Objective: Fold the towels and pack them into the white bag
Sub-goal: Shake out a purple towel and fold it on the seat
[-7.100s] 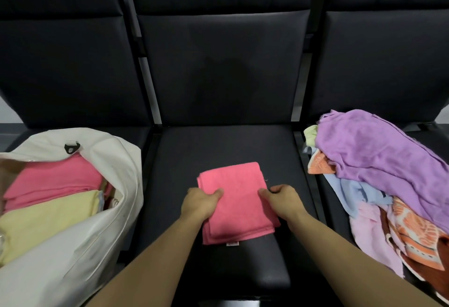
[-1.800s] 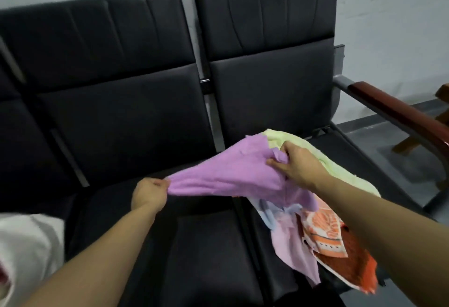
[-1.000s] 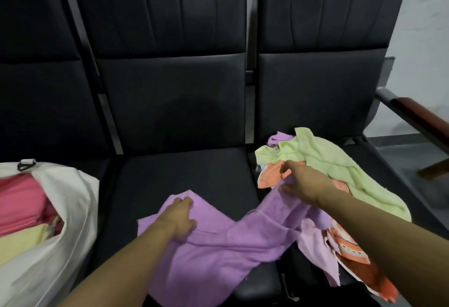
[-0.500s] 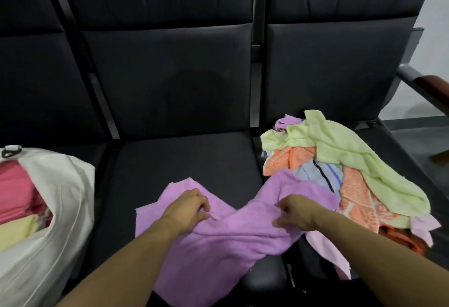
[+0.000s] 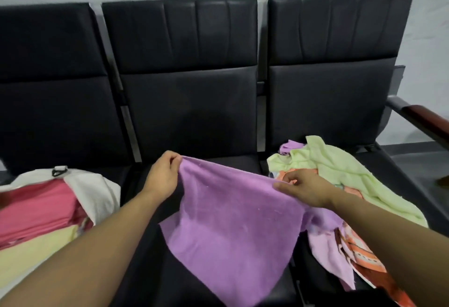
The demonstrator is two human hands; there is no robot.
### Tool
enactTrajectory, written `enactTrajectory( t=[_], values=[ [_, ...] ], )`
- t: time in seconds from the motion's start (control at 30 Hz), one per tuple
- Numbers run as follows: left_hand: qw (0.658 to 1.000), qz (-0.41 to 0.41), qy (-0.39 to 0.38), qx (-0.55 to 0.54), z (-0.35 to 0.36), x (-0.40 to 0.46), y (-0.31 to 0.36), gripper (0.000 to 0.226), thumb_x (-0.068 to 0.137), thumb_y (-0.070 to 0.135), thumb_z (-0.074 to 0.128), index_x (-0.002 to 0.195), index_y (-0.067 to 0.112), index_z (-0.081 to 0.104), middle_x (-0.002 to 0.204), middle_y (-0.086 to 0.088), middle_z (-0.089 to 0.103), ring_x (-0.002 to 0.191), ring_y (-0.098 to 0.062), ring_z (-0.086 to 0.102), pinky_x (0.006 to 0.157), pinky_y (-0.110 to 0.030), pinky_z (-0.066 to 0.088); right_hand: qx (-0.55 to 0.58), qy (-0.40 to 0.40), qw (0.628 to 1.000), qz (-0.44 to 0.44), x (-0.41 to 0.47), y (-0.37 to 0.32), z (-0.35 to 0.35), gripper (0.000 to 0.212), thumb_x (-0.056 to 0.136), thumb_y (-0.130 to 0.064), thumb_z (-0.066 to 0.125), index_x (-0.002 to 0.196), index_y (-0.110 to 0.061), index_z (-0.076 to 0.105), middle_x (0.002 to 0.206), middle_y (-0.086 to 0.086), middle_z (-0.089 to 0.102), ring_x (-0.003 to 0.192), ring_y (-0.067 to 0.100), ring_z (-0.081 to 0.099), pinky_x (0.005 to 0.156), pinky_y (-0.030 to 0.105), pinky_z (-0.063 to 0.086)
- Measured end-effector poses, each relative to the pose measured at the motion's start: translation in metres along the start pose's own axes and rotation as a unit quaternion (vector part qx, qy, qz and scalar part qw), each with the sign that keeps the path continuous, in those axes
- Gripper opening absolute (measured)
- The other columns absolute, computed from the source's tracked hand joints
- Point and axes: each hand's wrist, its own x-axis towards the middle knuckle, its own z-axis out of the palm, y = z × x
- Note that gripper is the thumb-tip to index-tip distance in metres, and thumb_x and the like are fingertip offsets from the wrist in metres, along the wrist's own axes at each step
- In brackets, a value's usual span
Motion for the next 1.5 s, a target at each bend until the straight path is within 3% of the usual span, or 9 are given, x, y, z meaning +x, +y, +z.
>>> enactTrajectory(
  t=[0.27, 0.4, 0.67, 0.87, 1.0, 1.17, 1.3, 1.4, 1.5],
  values=[
    [0.991, -0.049, 0.116, 0.052, -0.106, -0.001, 0.011, 0.025, 0.107, 0.027, 0.042, 0.112, 0.014, 0.062, 0.107, -0.006, 0.064, 0.097, -0.027, 0.058, 0.084, -0.038, 0.042, -0.015, -0.024, 1.0, -0.006, -0.024, -0.068, -0.025, 0.073, 0.075, -0.086, 0.054, 0.053, -0.02, 0.035, 0.053, -0.007, 0.034, 0.054, 0.012, 0.036, 0.06, 0.03, 0.034],
    [0.979, -0.095, 0.153, 0.093, -0.15, -0.008, -0.003, 0.029, 0.107, 0.027, 0.042, 0.117, 0.012, 0.065, 0.118, -0.015, 0.067, 0.113, -0.041, 0.059, 0.098, -0.046, 0.042, -0.079, -0.012, 0.996, -0.029, -0.037, -0.079, -0.037, 0.065, 0.079, -0.077, 0.06, 0.054, -0.02, 0.04, 0.052, -0.008, 0.038, 0.054, 0.011, 0.039, 0.057, 0.025, 0.033],
    [0.971, -0.156, 0.179, -0.003, -0.198, -0.029, -0.001, 0.012, 0.103, 0.011, 0.055, 0.105, 0.004, 0.065, 0.106, -0.021, 0.067, 0.086, -0.039, 0.069, 0.081, -0.047, 0.058, -0.183, 0.05, 0.982, -0.017, -0.047, -0.071, -0.072, 0.046, 0.088, -0.05, 0.071, 0.062, -0.018, 0.053, 0.063, -0.008, 0.046, 0.065, 0.01, 0.045, 0.054, 0.012, 0.032],
    [0.956, -0.217, 0.167, -0.106, -0.207, -0.037, 0.001, 0.027, 0.088, -0.004, 0.073, 0.113, -0.003, 0.064, 0.113, -0.02, 0.07, 0.093, -0.039, 0.07, 0.06, -0.039, 0.064, -0.156, 0.134, 0.975, 0.081, -0.049, -0.069, -0.088, 0.033, 0.087, -0.043, 0.071, 0.061, -0.024, 0.063, 0.064, -0.001, 0.064, 0.064, 0.021, 0.062, 0.051, 0.029, 0.039],
    [0.958, -0.207, 0.146, -0.137, -0.209, -0.047, 0.014, 0.03, 0.1, -0.004, 0.052, 0.13, -0.007, 0.058, 0.123, -0.027, 0.064, 0.101, -0.041, 0.069, 0.05, -0.029, 0.059, -0.125, 0.15, 0.974, 0.116, -0.056, -0.079, -0.097, 0.026, 0.091, -0.029, 0.065, 0.066, -0.024, 0.067, 0.064, -0.001, 0.064, 0.059, 0.018, 0.062, 0.048, 0.026, 0.04],
    [0.967, -0.193, 0.15, -0.065, -0.213, -0.057, 0.014, 0.028, 0.098, 0.006, 0.063, 0.124, -0.003, 0.066, 0.12, -0.02, 0.069, 0.101, -0.032, 0.068, 0.083, -0.036, 0.058, -0.086, 0.119, 0.979, 0.144, -0.063, -0.082, -0.101, 0.015, 0.075, -0.014, 0.074, 0.065, -0.003, 0.07, 0.058, 0.003, 0.057, 0.052, 0.018, 0.047, 0.048, 0.025, 0.039],
    [0.961, -0.173, 0.205, -0.073, -0.217, -0.065, 0.015, 0.026, 0.098, 0.001, 0.048, 0.105, -0.002, 0.072, 0.098, -0.019, 0.066, 0.092, -0.039, 0.061, 0.076, -0.038, 0.045, -0.007, 0.177, 0.974, 0.143, -0.072, -0.083, -0.1, 0.014, 0.078, -0.001, 0.063, 0.074, 0.008, 0.073, 0.061, 0.01, 0.054, 0.059, 0.021, 0.041, 0.053, 0.03, 0.036],
    [0.969, -0.149, 0.197, -0.027, -0.224, -0.073, 0.027, 0.03, 0.101, 0.004, 0.044, 0.115, -0.001, 0.07, 0.116, -0.023, 0.067, 0.105, -0.042, 0.06, 0.083, -0.039, 0.043, -0.047, 0.173, 0.97, 0.165, -0.082, -0.09, -0.109, 0.017, 0.077, -0.007, 0.071, 0.065, 0.002, 0.063, 0.066, 0.009, 0.051, 0.063, 0.022, 0.041, 0.057, 0.03, 0.038],
    [0.969, -0.127, 0.211, 0.012, -0.233, -0.078, 0.04, 0.03, 0.102, 0.006, 0.043, 0.116, 0.0, 0.069, 0.119, -0.022, 0.067, 0.104, -0.04, 0.06, 0.081, -0.04, 0.043, -0.128, 0.147, 0.965, 0.177, -0.096, -0.109, -0.121, 0.048, 0.084, -0.045, 0.076, 0.062, -0.012, 0.05, 0.068, 0.0, 0.049, 0.065, 0.018, 0.049, 0.059, 0.023, 0.04]
  ],
)
